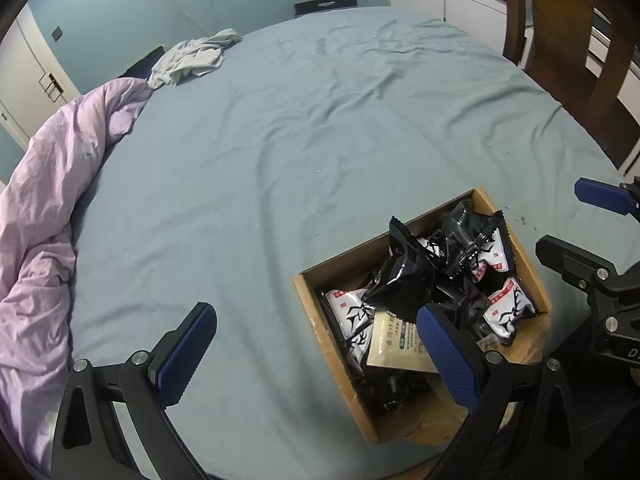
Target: Organize snacks
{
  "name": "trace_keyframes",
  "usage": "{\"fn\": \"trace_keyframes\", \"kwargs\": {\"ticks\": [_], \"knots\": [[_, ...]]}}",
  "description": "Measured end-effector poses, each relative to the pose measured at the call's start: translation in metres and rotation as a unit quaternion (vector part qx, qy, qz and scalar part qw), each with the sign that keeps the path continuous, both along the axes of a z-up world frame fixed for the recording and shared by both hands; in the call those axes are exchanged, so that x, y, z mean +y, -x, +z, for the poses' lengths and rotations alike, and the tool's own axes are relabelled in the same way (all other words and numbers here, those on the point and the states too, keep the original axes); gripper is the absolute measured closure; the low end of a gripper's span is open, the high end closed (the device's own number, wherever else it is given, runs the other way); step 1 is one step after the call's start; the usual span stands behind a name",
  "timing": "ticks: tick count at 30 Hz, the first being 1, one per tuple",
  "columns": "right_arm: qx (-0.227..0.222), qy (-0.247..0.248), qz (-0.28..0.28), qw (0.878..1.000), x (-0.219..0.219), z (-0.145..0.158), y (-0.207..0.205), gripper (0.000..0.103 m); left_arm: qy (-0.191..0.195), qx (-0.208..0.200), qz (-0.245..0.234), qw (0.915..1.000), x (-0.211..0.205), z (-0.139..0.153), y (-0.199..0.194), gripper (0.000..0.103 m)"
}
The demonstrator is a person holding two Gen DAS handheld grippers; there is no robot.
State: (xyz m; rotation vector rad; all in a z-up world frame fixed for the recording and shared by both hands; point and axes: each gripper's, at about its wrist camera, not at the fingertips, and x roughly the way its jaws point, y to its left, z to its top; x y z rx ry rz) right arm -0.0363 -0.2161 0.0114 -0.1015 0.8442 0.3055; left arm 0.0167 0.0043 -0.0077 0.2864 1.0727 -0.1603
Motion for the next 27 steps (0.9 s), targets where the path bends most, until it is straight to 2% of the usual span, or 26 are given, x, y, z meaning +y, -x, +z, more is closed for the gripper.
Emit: {"fn": "trace_keyframes", "kwargs": {"ticks": [27], "knots": [[0.003, 0.000, -0.005, 1.000, -0.0003, 0.0037, 0.0002, 0.025, -0.011, -0.010, -0.020, 0.9997, -0.0072, 0.0033, 0.0041, 0.001]]}}
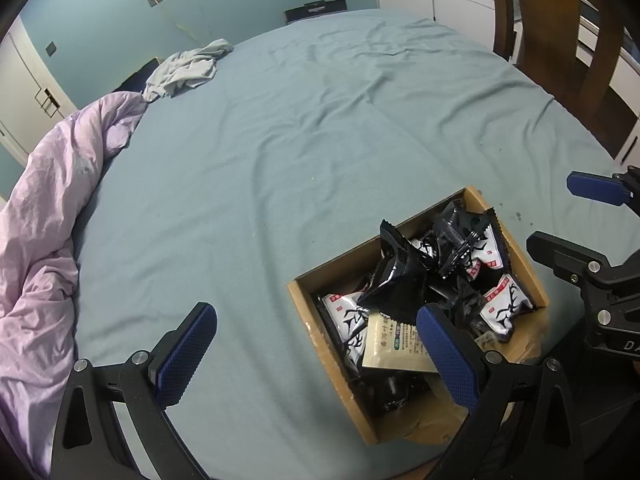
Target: Organize snacks
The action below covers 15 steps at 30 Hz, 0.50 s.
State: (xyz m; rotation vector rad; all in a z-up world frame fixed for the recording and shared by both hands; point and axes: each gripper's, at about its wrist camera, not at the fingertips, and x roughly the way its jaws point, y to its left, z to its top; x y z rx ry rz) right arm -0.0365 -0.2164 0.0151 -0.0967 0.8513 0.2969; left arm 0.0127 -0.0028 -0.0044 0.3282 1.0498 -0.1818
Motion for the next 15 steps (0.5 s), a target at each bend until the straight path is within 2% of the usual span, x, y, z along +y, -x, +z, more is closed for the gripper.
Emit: {"fn": "trace_keyframes", "kwargs": {"ticks": [15], "knots": [[0.002, -0.003, -0.002, 1.000, -0.0004, 0.0006, -0.0004, 0.025, -0.011, -0.001, -0.003, 0.9999, -0.0017, -0.0024, -0.0006, 0.001]]}}
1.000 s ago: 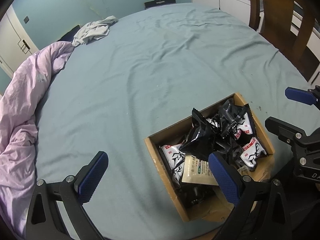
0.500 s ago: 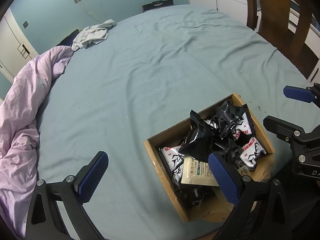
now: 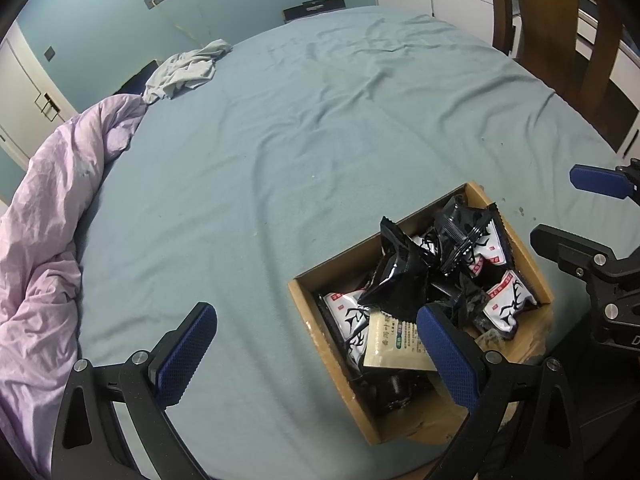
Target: Organize snacks
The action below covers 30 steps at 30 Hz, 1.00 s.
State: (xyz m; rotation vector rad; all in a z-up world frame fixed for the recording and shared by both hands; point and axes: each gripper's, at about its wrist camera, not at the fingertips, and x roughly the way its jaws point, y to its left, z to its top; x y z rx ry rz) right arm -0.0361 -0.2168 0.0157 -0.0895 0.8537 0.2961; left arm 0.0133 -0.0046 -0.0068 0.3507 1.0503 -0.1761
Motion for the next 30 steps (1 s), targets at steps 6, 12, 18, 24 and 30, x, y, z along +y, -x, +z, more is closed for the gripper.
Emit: {"fn": "trace_keyframes", "kwargs": {"ticks": [6, 12, 18, 24, 30], "knots": [[0.000, 0.000, 0.000, 1.000, -0.0001, -0.0002, -0.0001, 0.024, 0.000, 0.000, -0.001, 1.0000, -0.0004, 0.0005, -0.0004, 0.001], [0.002, -0.001, -0.002, 1.000, 0.0000, -0.0004, -0.0001, 0.024, -0.001, 0.000, -0.001, 1.0000, -0.0009, 0.0001, 0.0000, 0.001], [0.003, 0.000, -0.002, 1.000, 0.0006, -0.0007, -0.0004, 0.025, -0.001, 0.000, -0.002, 1.0000, -0.0021, 0.0003, 0.0000, 0.001], [0.003, 0.000, -0.003, 1.000, 0.0007, -0.0011, -0.0004, 0.024, -0.002, 0.000, -0.002, 1.0000, -0.0023, 0.0003, 0.0002, 0.001], [0.003, 0.001, -0.003, 1.000, 0.0007, -0.0010, -0.0005, 0.025, -0.003, 0.000, -0.003, 1.0000, -0.0039, -0.0004, -0.0005, 0.001]]}}
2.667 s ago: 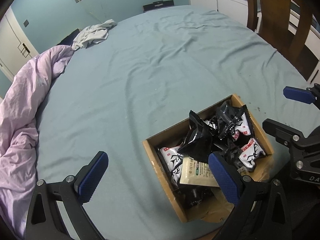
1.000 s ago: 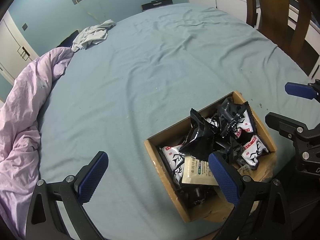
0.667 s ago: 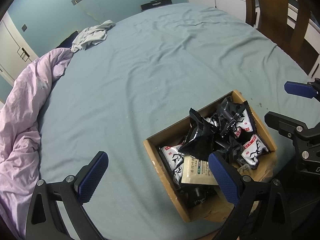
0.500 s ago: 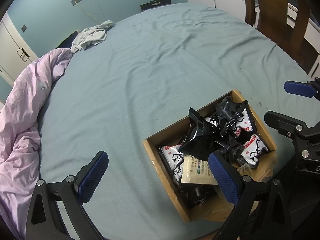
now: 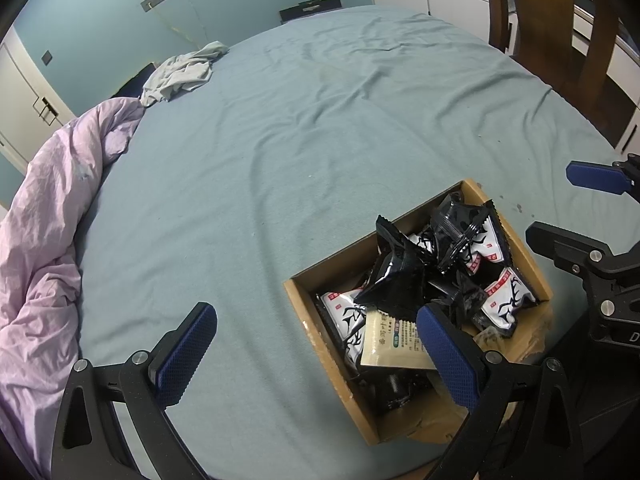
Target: Organize snacks
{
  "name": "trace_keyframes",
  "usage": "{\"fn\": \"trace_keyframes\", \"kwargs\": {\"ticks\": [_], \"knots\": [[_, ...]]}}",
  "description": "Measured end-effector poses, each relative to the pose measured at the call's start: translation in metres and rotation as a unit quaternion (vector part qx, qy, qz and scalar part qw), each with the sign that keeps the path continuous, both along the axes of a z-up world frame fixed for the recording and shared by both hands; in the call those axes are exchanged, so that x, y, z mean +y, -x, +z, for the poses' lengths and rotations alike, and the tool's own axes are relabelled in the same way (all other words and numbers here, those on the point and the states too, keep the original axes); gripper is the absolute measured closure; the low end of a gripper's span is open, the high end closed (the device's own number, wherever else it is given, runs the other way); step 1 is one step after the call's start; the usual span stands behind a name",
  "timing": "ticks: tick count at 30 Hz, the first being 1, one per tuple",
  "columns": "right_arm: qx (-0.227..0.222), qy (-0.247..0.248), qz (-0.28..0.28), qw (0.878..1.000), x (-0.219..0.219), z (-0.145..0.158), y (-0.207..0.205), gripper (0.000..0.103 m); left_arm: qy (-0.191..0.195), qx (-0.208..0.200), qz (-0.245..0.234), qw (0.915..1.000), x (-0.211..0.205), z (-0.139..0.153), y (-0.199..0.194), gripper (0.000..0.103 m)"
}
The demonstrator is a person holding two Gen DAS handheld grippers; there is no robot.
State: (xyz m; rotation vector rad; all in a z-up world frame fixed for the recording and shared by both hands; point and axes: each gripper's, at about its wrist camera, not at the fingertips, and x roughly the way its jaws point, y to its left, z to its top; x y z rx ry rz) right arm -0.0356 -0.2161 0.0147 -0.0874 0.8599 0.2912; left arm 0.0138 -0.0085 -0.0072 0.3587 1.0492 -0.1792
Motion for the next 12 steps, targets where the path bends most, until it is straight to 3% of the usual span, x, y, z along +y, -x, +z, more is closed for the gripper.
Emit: {"fn": "trace_keyframes", "kwargs": {"ticks": [12], "knots": [[0.004, 0.005, 0.000, 1.000, 0.0027, -0.0023, -0.0015, 0.025, 0.009, -0.001, -0.010, 0.9999, -0.0022, 0.0015, 0.0023, 0.001]]}}
